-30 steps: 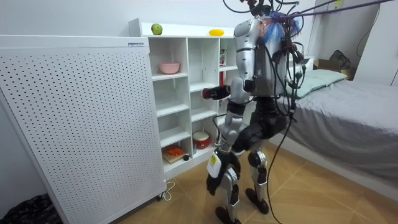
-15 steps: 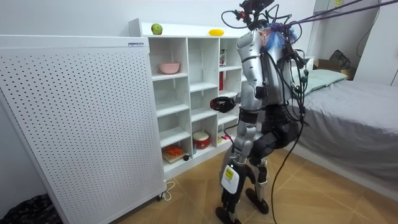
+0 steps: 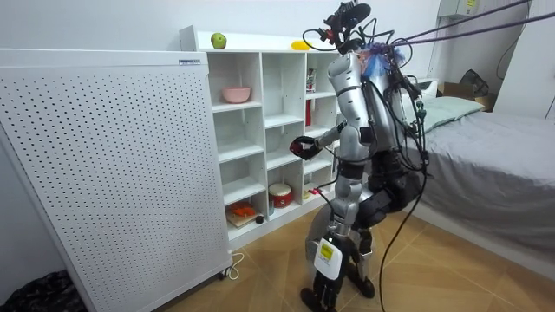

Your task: Arrange fruit in the closet

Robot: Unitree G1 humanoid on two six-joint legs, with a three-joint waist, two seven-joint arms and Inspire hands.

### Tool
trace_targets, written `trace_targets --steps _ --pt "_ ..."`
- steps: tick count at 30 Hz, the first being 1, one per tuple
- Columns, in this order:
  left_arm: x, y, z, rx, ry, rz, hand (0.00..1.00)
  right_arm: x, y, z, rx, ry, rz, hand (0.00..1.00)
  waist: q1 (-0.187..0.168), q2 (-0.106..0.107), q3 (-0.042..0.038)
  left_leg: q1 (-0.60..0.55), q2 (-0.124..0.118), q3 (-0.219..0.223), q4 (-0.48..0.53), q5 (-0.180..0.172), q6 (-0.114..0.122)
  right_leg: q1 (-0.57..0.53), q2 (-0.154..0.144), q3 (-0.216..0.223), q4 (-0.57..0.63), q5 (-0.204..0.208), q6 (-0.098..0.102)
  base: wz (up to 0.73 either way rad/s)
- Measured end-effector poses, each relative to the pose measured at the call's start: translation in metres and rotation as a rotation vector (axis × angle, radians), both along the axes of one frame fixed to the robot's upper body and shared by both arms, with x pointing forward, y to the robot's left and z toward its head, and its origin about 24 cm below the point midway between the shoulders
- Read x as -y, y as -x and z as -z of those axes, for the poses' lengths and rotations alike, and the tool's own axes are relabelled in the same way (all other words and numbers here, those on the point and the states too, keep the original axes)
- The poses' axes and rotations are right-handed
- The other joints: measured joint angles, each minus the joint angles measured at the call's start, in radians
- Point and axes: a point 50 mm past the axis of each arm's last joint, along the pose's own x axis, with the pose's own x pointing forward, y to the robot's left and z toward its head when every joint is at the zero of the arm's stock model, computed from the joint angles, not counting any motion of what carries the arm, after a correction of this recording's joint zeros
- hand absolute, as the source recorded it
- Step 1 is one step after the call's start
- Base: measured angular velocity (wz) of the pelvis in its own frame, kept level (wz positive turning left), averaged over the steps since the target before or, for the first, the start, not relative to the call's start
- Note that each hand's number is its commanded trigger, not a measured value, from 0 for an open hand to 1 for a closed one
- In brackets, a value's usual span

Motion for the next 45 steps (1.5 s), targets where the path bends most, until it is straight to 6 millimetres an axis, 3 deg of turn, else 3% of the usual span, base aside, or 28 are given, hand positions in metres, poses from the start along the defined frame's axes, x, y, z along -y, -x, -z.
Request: trace_targets --steps 7,18,19,21,30,45 --pt "-0.006 0.007 -0.006 0.043 -0.001 -0.032 0.0 0.008 -0.009 -0.023 0.036 -0.038 0.039 1.0 0.004 -0.002 -0.0023 -0.065 0.005 -0.003 0.107 -0.049 0.007 -0.039 -0.017 -0.013 0.083 -0.044 0.002 0.05" --pt "-0.011 0.007 -0.014 0.094 -0.029 -0.023 0.0 0.011 -0.023 -0.065 0.088 -0.022 0.064 1.0 0.004 -0.006 -0.0043 -0.095 0.005 0.003 0.153 -0.064 0.014 -0.067 -0.033 -0.008 0.131 -0.065 0.005 0.02" --pt "-0.011 0.007 -0.014 0.093 -0.029 -0.022 0.0 0.01 -0.024 -0.068 0.092 -0.02 0.063 0.63 0.003 -0.006 -0.0045 -0.095 0.005 0.004 0.156 -0.065 0.015 -0.067 -0.033 -0.009 0.132 -0.065 0.005 0.0" --pt "-0.011 0.007 -0.014 0.092 -0.033 -0.015 0.0 0.012 -0.025 -0.072 0.085 -0.018 0.075 0.0 0.002 -0.006 -0.0045 -0.095 0.004 0.007 0.165 -0.069 0.016 -0.068 -0.035 -0.007 0.143 -0.067 0.003 0.0" --pt "-0.013 0.016 -0.015 0.092 -0.085 0.008 0.0 0.021 -0.022 -0.09 0.1 -0.031 0.145 0.0 0.004 -0.005 -0.0054 -0.094 0.006 0.015 0.197 -0.085 0.015 -0.072 -0.048 0.0 0.178 -0.086 -0.003 0.0" --pt "-0.018 0.02 -0.016 0.089 -0.099 0.009 0.0 0.019 -0.022 -0.092 0.066 -0.06 0.162 0.0 0.015 0.007 -0.0128 -0.08 0.005 0.016 0.198 -0.085 0.015 -0.058 -0.049 0.003 0.179 -0.085 -0.002 0.0"
